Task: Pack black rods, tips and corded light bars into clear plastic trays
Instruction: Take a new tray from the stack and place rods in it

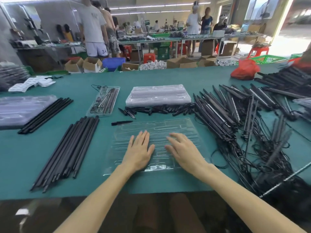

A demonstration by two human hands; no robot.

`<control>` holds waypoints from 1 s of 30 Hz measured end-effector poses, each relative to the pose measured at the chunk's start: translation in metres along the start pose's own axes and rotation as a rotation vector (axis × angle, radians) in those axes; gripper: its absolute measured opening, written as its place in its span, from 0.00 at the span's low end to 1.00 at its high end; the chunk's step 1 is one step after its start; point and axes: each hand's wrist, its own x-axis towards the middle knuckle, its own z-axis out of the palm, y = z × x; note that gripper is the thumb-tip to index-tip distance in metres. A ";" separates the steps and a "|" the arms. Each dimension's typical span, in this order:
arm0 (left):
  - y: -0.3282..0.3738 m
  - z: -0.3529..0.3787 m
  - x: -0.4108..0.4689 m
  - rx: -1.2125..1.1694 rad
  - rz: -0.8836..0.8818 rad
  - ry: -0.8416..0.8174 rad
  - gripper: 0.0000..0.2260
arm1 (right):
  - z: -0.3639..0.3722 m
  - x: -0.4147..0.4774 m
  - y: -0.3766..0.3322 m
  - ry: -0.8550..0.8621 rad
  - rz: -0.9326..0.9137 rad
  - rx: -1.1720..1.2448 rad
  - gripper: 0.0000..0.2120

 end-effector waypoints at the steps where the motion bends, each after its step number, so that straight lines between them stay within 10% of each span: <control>1: -0.002 0.001 0.000 0.007 0.004 -0.008 0.30 | 0.003 0.005 0.010 -0.037 0.053 -0.062 0.27; 6: -0.003 0.003 0.001 0.002 0.007 -0.025 0.29 | 0.031 0.007 0.037 -0.247 0.171 -0.273 0.33; 30: -0.001 0.005 0.004 -0.020 0.008 -0.012 0.30 | 0.036 0.009 0.046 -0.227 0.182 -0.273 0.32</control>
